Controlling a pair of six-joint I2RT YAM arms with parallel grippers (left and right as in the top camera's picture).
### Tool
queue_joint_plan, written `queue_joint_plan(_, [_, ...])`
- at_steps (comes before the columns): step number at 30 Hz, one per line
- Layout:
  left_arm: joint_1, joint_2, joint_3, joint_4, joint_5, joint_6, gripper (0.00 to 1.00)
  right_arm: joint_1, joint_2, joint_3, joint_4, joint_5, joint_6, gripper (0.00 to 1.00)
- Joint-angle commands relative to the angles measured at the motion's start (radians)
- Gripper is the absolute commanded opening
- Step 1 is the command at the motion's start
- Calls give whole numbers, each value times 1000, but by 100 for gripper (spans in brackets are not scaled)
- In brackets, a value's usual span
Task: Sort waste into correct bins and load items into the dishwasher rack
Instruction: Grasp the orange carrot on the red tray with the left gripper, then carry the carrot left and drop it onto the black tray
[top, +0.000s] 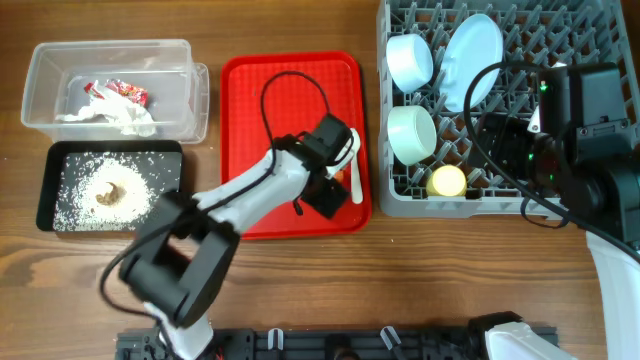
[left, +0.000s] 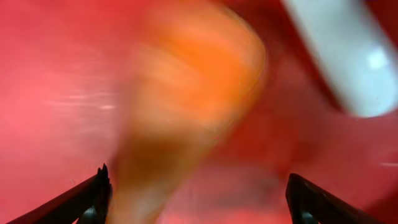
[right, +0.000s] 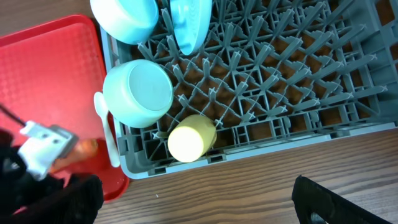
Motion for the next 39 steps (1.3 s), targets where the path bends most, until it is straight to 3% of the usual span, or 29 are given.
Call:
queue_joint_plan(1, [-5, 102, -13, 56, -2, 112, 85, -4, 2, 5, -13, 21, -11, 100])
queue_joint_plan(3, [-6, 105, -13, 61, -3, 112, 49, -4, 2, 5, -16, 21, -10, 100])
queue_joint_plan(5, [-5, 105, -13, 55, -3, 107, 29, -4, 2, 5, -10, 21, -10, 100])
queue_joint_plan(8, [3, 105, -12, 58, -53, -11, 14, -4, 2, 5, -6, 21, -10, 100])
queue_joint_plan(14, [49, 50, 69, -64, -115, -367, 6, -4, 2, 5, 2, 21, -10, 100])
queue_joint_plan(18, [180, -115, 141, -141, -114, -588, 9, -4, 5, 5, 2, 21, -11, 100])
queue_joint_plan(20, [285, -202, 143, -170, -114, -637, 5, -4, 6, 5, 1, 21, -10, 100])
queue_joint_plan(23, [504, -298, 143, -210, -114, -689, 8, -4, 7, 5, 1, 21, -10, 100])
queue_joint_plan(25, [673, -306, 142, -225, -114, -696, 13, -4, 7, 5, 2, 24, -11, 100])
queue_joint_plan(27, [818, -290, 129, -232, -109, -719, 6, -4, 7, 5, 2, 29, -11, 100])
queue_joint_plan(29, [931, -272, 101, -231, -106, -800, 4, -4, 6, 5, 2, 29, -11, 100])
queue_joint_plan(30, [986, -259, 76, -231, -106, -895, 9, -4, 6, 5, 4, 29, -10, 100])
queue_joint_plan(33, [1036, -225, -18, -211, -107, -1099, 13, -4, 7, 5, 9, 29, -10, 100])
queue_joint_plan(35, [1035, -193, -100, -111, -107, -1108, 13, -4, 8, 5, 8, 29, -11, 100])
queue_joint_plan(37, [1036, -177, -156, -31, -107, -1155, 24, -4, 8, 5, 6, 29, -10, 100])
queue_joint_plan(39, [1036, -175, -172, 15, -107, -1157, 48, -4, 8, 5, 6, 28, -10, 100])
